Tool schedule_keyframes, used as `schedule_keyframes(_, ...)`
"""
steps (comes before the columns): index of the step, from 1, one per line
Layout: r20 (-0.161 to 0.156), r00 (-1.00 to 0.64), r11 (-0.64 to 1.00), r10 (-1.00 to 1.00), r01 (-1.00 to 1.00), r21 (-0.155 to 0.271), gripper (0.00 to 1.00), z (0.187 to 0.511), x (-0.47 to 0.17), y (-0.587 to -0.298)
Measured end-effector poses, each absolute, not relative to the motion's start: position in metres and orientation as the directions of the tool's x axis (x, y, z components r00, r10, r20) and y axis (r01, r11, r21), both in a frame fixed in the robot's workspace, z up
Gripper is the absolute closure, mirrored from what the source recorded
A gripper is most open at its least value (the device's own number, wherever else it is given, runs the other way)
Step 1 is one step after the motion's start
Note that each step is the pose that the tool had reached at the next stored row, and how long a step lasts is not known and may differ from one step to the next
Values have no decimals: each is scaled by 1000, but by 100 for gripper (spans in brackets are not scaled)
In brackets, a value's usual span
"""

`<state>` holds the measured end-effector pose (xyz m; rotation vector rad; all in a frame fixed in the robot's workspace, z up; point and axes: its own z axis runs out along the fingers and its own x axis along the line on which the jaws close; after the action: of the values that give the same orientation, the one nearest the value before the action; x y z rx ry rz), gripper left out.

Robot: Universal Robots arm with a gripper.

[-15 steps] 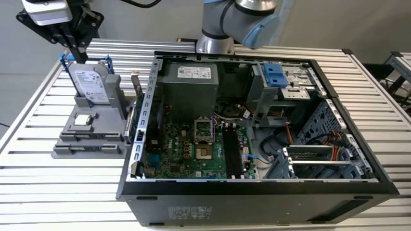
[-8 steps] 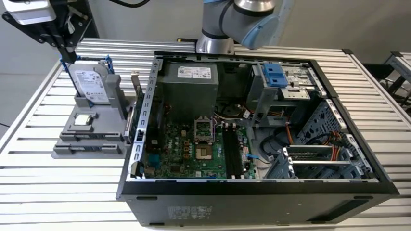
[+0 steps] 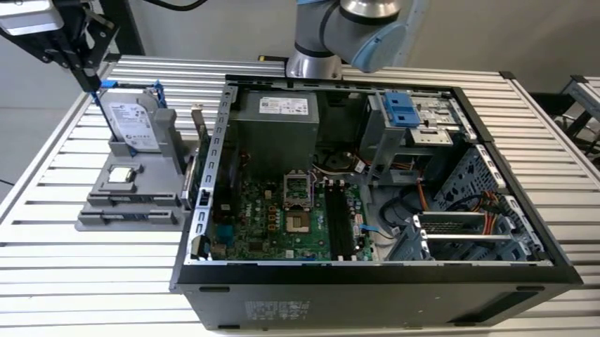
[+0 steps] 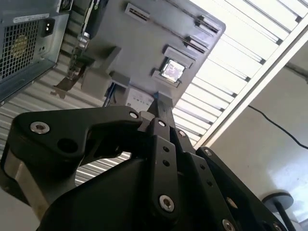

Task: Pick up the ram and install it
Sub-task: 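Reach for the ram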

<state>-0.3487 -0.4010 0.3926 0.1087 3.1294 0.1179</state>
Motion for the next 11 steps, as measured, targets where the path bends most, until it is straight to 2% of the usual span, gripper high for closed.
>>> schedule_keyframes(11,-5,-998,995,70,69,77,100,392,-348,-442)
